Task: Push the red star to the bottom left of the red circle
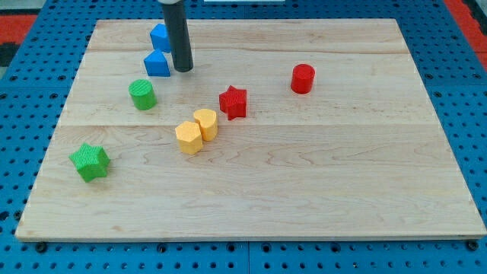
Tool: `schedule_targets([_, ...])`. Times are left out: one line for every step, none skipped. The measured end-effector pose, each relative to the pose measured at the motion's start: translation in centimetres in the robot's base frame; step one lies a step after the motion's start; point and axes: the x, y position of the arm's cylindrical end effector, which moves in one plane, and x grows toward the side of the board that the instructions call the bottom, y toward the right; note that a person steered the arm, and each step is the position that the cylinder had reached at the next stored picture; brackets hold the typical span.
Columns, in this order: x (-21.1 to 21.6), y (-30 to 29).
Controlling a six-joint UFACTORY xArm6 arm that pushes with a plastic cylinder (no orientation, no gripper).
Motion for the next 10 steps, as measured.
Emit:
schedule_targets([1.0, 7.5])
schedule_targets([3.5, 14.4])
schedule_targets([3.5, 12.2])
schedule_targets([3.5, 6.3])
schedule_targets([4.5, 3.3])
schedule_targets([7.4, 4.5])
schedule_targets([7.5, 8.8])
schedule_targets([7.6, 11.4])
schedule_targets([10.8, 10.3])
schedule_targets([16.1, 8.9])
